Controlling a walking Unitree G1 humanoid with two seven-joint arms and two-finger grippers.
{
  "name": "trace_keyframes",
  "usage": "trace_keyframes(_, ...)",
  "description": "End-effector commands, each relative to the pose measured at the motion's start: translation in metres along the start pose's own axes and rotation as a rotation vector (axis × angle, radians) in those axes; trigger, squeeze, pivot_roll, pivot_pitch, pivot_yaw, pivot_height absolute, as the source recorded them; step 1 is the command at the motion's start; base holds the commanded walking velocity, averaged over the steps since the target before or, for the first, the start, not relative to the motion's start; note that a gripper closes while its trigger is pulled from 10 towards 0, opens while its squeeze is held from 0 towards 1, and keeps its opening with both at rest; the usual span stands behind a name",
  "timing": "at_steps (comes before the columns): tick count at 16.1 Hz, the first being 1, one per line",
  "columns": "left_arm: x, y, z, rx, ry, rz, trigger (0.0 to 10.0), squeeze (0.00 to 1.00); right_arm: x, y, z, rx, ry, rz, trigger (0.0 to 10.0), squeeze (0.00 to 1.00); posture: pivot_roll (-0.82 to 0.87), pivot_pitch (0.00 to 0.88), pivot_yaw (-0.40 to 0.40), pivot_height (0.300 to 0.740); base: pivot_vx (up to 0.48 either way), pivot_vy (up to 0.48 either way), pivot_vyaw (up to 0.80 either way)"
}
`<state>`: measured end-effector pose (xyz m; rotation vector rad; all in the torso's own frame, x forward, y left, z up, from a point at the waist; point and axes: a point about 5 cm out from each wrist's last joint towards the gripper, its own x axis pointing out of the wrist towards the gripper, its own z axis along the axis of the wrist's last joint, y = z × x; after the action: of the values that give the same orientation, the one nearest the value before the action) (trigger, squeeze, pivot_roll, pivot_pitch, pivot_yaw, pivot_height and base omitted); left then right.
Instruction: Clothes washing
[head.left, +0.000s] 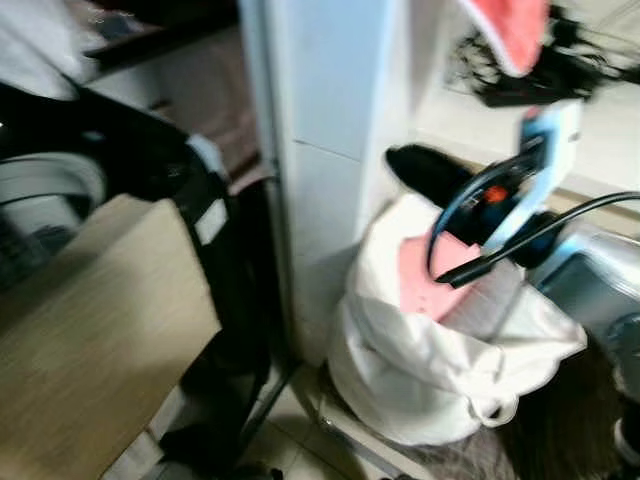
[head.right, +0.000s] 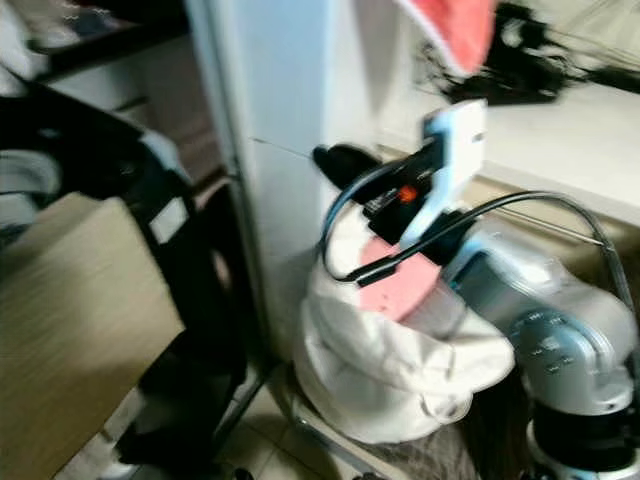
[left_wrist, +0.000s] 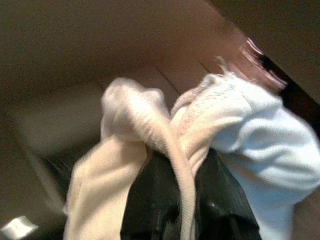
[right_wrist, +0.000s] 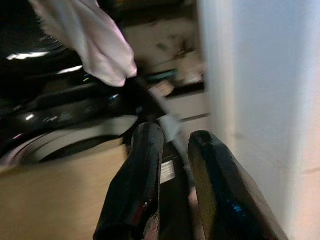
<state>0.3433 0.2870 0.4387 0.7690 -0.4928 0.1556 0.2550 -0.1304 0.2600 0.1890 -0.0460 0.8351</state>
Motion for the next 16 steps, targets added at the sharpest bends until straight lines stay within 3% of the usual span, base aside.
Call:
trace_keyframes(1,-0.002,-0.040,-0.038,-0.073,0.123,-0.167,0.0,0.00,0.000,0.005,-0.003,-0.032,0.010,0.015,10.0,0.00,-0.07,0.000,0.035,0.740,0.000,0.000,0.00)
trace_keyframes(3,-0.013,-0.070,-0.077,-0.049,0.268,-0.290,0.0,0.00,0.002,0.007,-0.010,-0.057,0.061,0.025,10.0,0.00,-0.08,0.000,0.031,0.740,0.000,0.000,0.00)
trace_keyframes(4,-0.018,-0.075,-0.086,-0.032,0.304,-0.315,0.0,0.00,0.002,0.007,-0.012,-0.065,0.076,0.028,10.0,0.00,-0.08,0.000,0.031,0.740,0.000,0.000,0.00)
trace_keyframes(5,-0.029,-0.084,-0.108,-0.047,0.416,-0.331,0.0,0.00,0.002,0.013,-0.023,-0.099,0.160,0.054,10.0,0.00,-0.08,0.000,0.031,0.740,0.000,0.000,0.00)
trace_keyframes(6,-0.037,-0.086,-0.121,-0.071,0.501,-0.306,0.0,0.00,0.001,0.017,-0.030,-0.104,0.200,0.082,10.0,0.00,-0.08,0.000,0.031,0.740,0.000,0.000,0.00)
trace_keyframes(7,-0.038,-0.086,-0.124,-0.075,0.521,-0.299,0.0,0.00,0.001,0.018,-0.030,-0.102,0.204,0.089,10.0,0.00,-0.08,0.000,0.031,0.740,0.000,0.000,0.00)
trace_keyframes(8,-0.047,-0.067,-0.139,-0.046,0.625,-0.186,0.0,0.00,-0.001,0.027,-0.030,-0.093,0.211,0.150,10.0,0.00,-0.10,0.000,0.032,0.740,0.000,0.000,0.00)
trace_keyframes(9,-0.051,-0.060,-0.144,-0.036,0.664,-0.172,0.0,0.00,-0.001,0.030,-0.030,-0.089,0.214,0.172,10.0,0.00,-0.09,0.000,0.030,0.740,0.000,0.000,0.00)
trace_keyframes(11,-0.061,-0.064,-0.153,-0.084,0.762,-0.283,0.0,0.00,-0.002,0.036,-0.035,-0.090,0.247,0.232,10.0,0.00,-0.09,0.000,0.025,0.740,0.000,0.000,0.00)
trace_keyframes(14,-0.067,-0.082,-0.157,-0.166,0.785,-0.422,0.0,0.00,0.002,0.046,-0.036,-0.085,0.235,0.343,10.0,0.00,-0.08,0.000,0.021,0.740,0.000,0.000,0.00)
trace_keyframes(16,-0.065,-0.083,-0.156,-0.124,0.761,-0.417,0.0,0.00,0.002,0.046,-0.032,-0.068,0.213,0.363,10.0,0.00,-0.08,0.000,0.014,0.740,0.000,0.000,0.00)
